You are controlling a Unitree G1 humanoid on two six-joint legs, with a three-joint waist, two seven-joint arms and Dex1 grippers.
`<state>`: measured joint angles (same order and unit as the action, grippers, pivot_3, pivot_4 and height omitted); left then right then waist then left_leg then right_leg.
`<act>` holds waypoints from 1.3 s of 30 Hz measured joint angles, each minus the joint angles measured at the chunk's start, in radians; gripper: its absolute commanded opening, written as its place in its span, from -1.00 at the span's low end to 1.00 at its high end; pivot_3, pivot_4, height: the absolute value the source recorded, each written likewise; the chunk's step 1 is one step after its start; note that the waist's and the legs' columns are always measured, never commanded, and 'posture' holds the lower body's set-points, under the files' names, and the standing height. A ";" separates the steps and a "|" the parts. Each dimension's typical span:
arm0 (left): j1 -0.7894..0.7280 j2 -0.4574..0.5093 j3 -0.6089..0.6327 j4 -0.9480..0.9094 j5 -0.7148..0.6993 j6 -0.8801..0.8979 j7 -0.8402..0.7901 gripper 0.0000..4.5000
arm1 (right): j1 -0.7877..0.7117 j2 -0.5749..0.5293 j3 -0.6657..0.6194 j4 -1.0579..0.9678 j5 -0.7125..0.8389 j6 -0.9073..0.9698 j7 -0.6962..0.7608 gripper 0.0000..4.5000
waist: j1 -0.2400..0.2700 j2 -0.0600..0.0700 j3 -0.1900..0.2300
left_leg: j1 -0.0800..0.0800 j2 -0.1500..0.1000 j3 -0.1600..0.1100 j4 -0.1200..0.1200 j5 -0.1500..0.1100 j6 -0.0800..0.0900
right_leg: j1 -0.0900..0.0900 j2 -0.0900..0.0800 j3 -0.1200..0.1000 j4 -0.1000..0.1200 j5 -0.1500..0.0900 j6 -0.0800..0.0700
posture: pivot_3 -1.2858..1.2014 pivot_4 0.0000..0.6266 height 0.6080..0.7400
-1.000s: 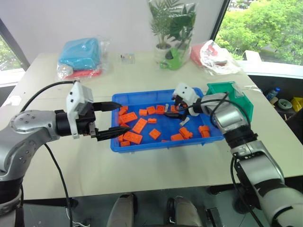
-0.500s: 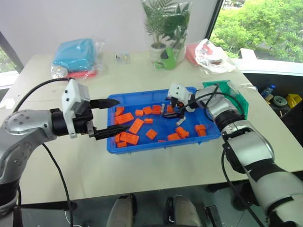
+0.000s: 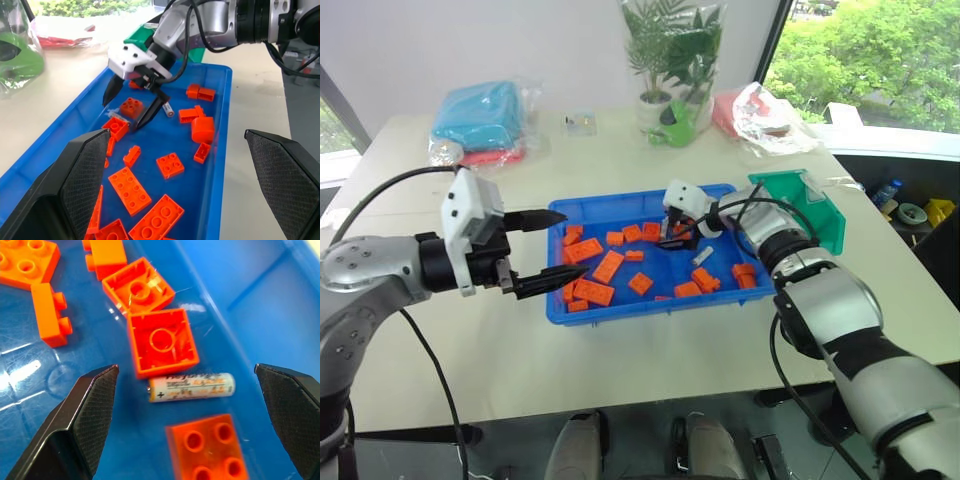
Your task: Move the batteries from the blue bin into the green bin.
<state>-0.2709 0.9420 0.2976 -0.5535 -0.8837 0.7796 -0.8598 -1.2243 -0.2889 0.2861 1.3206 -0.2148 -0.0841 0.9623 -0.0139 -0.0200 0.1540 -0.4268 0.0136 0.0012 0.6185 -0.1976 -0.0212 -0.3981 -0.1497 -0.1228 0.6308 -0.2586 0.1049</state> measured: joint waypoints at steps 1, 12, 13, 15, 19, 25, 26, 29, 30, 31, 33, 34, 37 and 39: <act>0.000 0.001 0.001 0.000 0.000 0.000 0.002 1.00 | 0.000 0.000 0.000 0.002 -0.003 0.012 0.000 0.99 | 0.000 0.000 0.000 | 0.000 0.000 0.000 0.000 0.000 0.000 | 0.000 0.000 0.000 0.000 0.000 0.000 | 0.03 -0.52 -0.20; 0.000 0.002 0.002 0.000 0.000 0.000 0.015 1.00 | -0.010 0.030 -0.042 0.017 -0.017 0.089 -0.029 0.75 | -0.001 0.000 0.000 | 0.000 0.000 0.000 0.000 0.000 0.000 | 0.000 0.000 0.000 0.000 0.000 0.000 | 0.03 -0.52 -0.20; 0.000 0.002 0.002 -0.001 0.000 0.000 0.015 1.00 | -0.010 0.031 -0.043 0.018 -0.017 0.090 -0.029 0.61 | -0.001 0.000 0.000 | 0.000 0.000 0.000 0.000 0.000 0.000 | 0.000 0.000 0.000 0.000 0.000 0.000 | 0.03 -0.52 -0.20; 0.000 0.004 0.004 -0.001 0.000 0.000 0.015 1.00 | -0.009 0.033 -0.044 0.018 -0.018 0.092 -0.028 0.20 | -0.001 0.000 0.000 | 0.000 0.000 0.000 0.000 0.000 0.000 | 0.000 0.000 0.000 0.000 0.000 0.000 | 0.03 -0.52 -0.20; 0.000 0.010 0.007 -0.003 -0.001 0.000 0.015 1.00 | -0.009 0.033 -0.047 0.018 -0.021 0.092 -0.024 -0.01 | -0.001 0.000 0.000 | 0.000 0.000 0.000 0.000 0.000 0.000 | 0.000 0.000 0.000 0.000 0.000 0.000 | 0.03 -0.52 -0.20; -0.002 0.011 0.008 -0.002 -0.001 -0.001 0.015 1.00 | -0.009 0.020 -0.047 0.016 -0.029 0.074 0.012 -0.01 | 0.000 0.000 0.000 | 0.000 0.000 0.000 0.000 0.000 0.000 | 0.000 0.000 0.000 0.000 0.000 0.000 | 0.03 -0.52 -0.20; -0.002 0.011 0.008 -0.002 -0.001 -0.001 0.015 1.00 | -0.009 0.014 -0.048 0.013 -0.028 0.072 0.022 -0.01 | 0.000 0.000 0.000 | 0.000 0.000 0.000 0.000 0.000 0.000 | 0.000 0.000 0.000 0.000 0.000 0.000 | 0.03 -0.52 -0.20; -0.005 0.011 0.005 0.000 -0.001 -0.001 0.010 1.00 | -0.009 -0.013 -0.094 -0.049 0.016 0.112 0.067 -0.01 | -0.001 0.000 0.000 | 0.000 0.000 0.000 0.000 0.000 0.000 | 0.001 0.000 0.000 0.000 0.000 0.000 | 0.03 -0.52 -0.20; -0.007 0.011 0.002 0.002 -0.001 -0.001 0.007 1.00 | -0.008 -0.027 -0.114 -0.102 0.038 0.141 0.080 -0.01 | -0.001 0.000 0.000 | 0.000 0.000 0.000 0.000 0.000 0.000 | 0.001 0.000 0.000 0.001 0.000 0.000 | 0.03 -0.52 -0.20; -0.008 0.011 -0.001 0.003 -0.001 -0.001 0.004 1.00 | -0.007 -0.039 -0.129 -0.151 0.052 0.165 0.086 -0.01 | -0.001 0.000 0.000 | 0.000 0.000 0.000 0.000 0.000 0.000 | 0.001 0.000 0.000 0.001 0.000 0.000 | 0.03 -0.52 -0.20; -0.019 0.005 -0.016 0.010 0.001 -0.004 -0.005 1.00 | 0.040 -0.083 -0.181 -0.371 0.104 0.291 0.078 -0.01 | 0.003 0.000 0.000 | 0.000 0.000 -0.001 0.000 0.000 0.000 | 0.001 0.000 0.000 0.000 0.000 0.000 | 0.03 -0.52 -0.20; -0.023 -0.001 -0.024 0.017 0.003 -0.005 -0.008 1.00 | 0.074 -0.107 -0.217 -0.492 0.129 0.369 0.060 -0.01 | 0.008 0.000 0.000 | 0.000 0.001 -0.002 0.000 0.000 0.000 | 0.001 0.000 0.000 0.000 0.000 0.000 | 0.03 -0.52 -0.20; -0.038 -0.019 -0.059 0.046 0.018 -0.013 -0.015 1.00 | 0.193 -0.216 -0.315 -0.813 0.169 0.601 -0.034 -0.01 | 0.029 -0.001 0.000 | 0.000 -0.001 -0.002 0.000 0.000 -0.001 | 0.002 -0.001 0.000 -0.002 0.000 0.000 | 0.03 -0.52 -0.20; -0.048 -0.029 -0.076 0.060 0.026 -0.022 -0.019 1.00 | 0.278 -0.294 -0.366 -0.936 0.168 0.704 -0.097 -0.01 | 0.035 -0.002 -0.001 | 0.000 -0.001 -0.001 0.001 -0.002 -0.003 | 0.003 -0.001 0.000 -0.004 -0.002 -0.003 | 0.03 -0.52 -0.20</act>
<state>-0.3187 0.9134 0.2211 -0.4938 -0.8577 0.7575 -0.8784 -0.9460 -0.5829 -0.0804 0.3845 -0.0473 0.6198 0.8649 0.0213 -0.0216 0.1530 -0.4270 0.0121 -0.0002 0.6194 -0.1994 -0.0241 -0.3952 -0.1509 -0.1232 0.6272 -0.2602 0.1022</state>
